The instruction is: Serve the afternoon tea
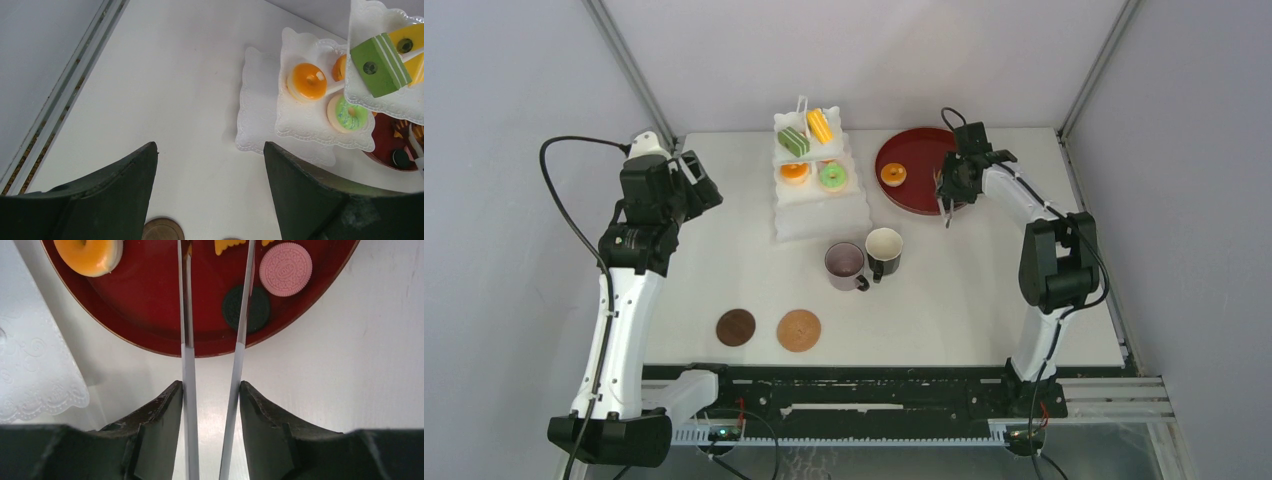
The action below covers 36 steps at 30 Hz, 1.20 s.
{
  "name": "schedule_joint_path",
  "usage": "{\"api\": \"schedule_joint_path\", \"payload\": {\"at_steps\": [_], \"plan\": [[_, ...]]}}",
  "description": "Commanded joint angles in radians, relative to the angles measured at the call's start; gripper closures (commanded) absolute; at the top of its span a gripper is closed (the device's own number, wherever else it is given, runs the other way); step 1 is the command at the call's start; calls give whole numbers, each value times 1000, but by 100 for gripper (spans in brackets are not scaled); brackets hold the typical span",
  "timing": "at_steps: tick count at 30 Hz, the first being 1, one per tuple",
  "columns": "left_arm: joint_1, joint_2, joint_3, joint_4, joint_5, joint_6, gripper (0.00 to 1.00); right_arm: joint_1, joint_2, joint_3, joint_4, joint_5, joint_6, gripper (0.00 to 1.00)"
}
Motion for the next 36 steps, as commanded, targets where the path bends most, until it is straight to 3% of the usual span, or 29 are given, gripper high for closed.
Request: {"api": "schedule_joint_path", "payload": {"at_steps": [1, 7, 10, 20, 24, 36], "plan": [[-3, -10, 15, 38, -18, 15, 18, -7, 14, 76, 13, 2, -2, 49], [-2, -10, 15, 39, -21, 18, 18, -6, -6, 82, 10, 9, -13, 62], [-2, -9, 15, 39, -20, 16, 18, -6, -15, 82, 7, 7, -16, 63], [-2, -9, 3, 45, -11, 15, 18, 6, 11, 34, 40, -7, 15, 45], [-2, -13, 2, 46, -14, 15, 18, 41, 41, 62, 26, 59, 4, 35], [-1, -20, -9, 45, -19, 19, 18, 113, 228, 274, -106, 181, -21, 32]]}}
